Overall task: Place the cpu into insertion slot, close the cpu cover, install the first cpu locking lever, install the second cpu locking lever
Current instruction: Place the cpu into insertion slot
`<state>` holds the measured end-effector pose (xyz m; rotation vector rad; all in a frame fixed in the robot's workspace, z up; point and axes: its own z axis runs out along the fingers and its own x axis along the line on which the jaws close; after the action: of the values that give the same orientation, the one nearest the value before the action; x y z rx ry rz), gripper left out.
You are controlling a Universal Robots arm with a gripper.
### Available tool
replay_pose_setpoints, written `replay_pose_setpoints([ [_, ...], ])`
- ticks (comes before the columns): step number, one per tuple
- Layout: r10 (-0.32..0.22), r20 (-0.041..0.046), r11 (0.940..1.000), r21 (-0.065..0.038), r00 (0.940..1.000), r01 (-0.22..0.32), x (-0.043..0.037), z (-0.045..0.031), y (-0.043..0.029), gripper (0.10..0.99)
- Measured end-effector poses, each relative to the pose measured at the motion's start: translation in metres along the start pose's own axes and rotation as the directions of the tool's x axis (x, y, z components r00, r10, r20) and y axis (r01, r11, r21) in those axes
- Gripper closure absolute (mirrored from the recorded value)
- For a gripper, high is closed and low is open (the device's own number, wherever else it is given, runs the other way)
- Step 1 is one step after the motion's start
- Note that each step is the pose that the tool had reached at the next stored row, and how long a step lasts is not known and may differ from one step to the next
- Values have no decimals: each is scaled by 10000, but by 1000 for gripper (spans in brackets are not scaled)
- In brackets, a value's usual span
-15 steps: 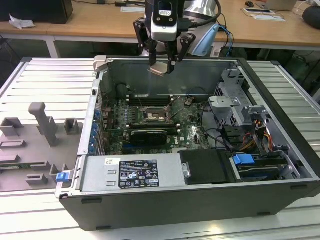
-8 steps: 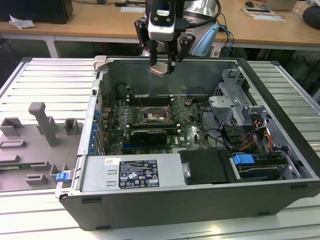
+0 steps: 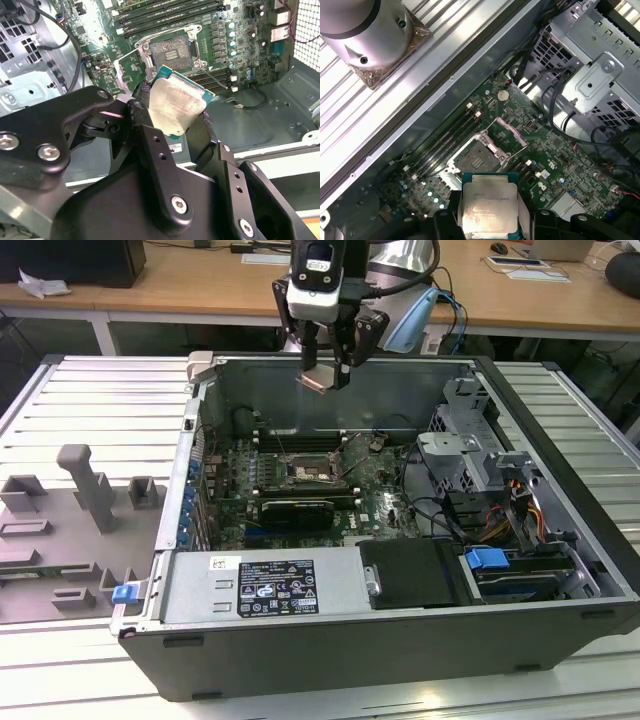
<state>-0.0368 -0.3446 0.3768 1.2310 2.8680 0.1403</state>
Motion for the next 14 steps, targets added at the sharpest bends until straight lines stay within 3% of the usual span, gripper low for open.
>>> replay_pose_setpoints([
  [8, 800, 71, 9968, -19, 9968, -800, 0, 6, -1, 553],
  [14, 1471, 130, 9891, -38, 9890, -1470, 0, 10, -1, 553],
])
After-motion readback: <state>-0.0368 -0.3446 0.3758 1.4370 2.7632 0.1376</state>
